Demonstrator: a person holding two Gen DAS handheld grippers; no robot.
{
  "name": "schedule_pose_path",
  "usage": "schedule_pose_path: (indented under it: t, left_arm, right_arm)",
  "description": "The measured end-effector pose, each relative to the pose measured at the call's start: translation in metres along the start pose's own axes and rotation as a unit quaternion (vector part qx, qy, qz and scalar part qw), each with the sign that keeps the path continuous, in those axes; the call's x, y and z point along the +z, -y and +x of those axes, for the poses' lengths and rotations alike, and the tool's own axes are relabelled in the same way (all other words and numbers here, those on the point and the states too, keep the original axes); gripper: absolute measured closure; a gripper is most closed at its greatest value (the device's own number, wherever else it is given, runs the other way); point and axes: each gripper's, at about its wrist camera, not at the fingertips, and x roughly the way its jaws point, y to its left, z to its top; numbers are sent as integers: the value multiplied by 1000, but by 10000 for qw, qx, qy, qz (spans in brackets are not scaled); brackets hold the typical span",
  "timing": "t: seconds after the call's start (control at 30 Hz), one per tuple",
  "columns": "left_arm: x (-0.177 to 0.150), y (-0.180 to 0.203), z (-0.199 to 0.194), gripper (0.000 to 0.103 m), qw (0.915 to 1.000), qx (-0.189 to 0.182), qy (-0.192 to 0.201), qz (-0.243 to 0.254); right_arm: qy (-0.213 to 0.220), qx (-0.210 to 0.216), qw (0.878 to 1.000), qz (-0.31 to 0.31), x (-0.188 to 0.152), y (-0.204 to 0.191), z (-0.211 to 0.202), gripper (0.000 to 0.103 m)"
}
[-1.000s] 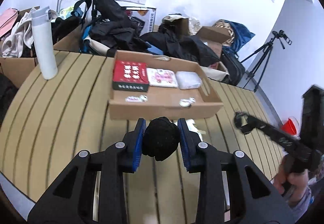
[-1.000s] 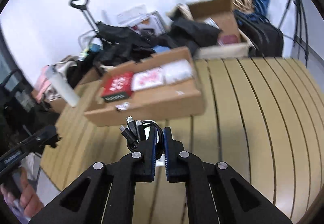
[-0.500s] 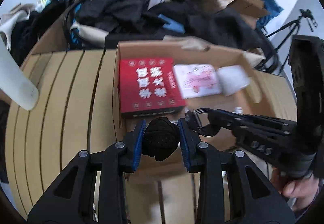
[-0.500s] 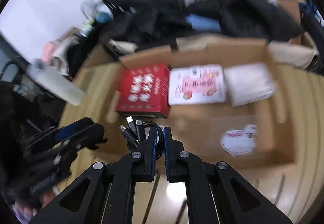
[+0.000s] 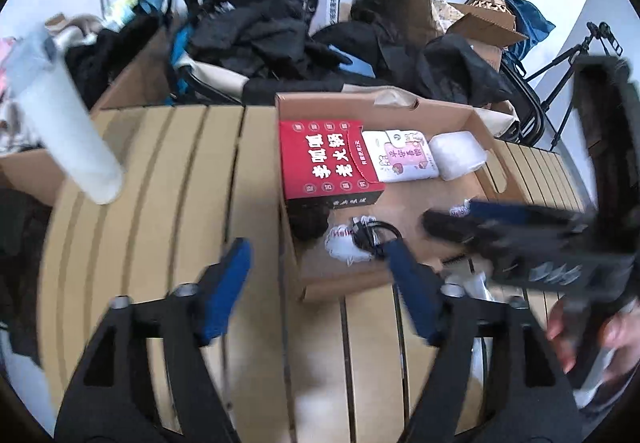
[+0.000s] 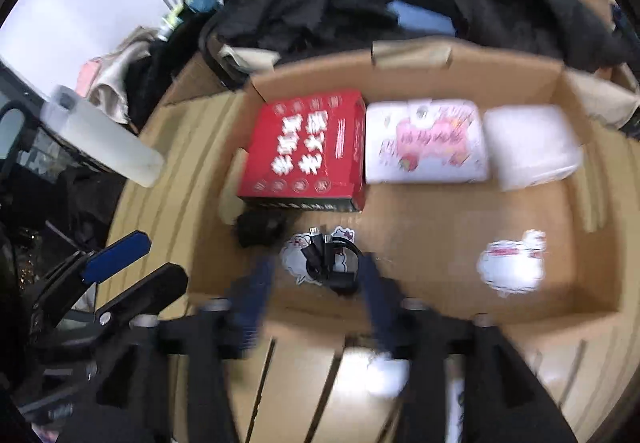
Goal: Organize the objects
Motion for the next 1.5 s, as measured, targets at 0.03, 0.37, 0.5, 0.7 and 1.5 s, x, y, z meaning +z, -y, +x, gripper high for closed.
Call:
schedule_pose_path:
  t: [0.03,0.37,0.5,0.7,1.5]
  left_arm:
    - [-4,4,-14,28,10000,72,47,49]
    - [-80,58,-166,6,9907,787,1090,204]
    - [-125,65,-202,6,9887,687,1332,-31]
    - [-196,70,-217,6,9880,781,1301,-289]
    - [-212,81,-99,6,9981,292,501,209]
  right_arm:
    - [125,-21,9999,-39,-2,-3,-20,24]
    - [1066,-468,9904,-747,-86,-38,-188,24]
    - [1437,-629,9846,-775,-143,-44,-232,21]
    - [1620,-754,9816,-675,-239,-44,-241,21]
    - [1527,-1224,9781,-702,-283,20,-152,0]
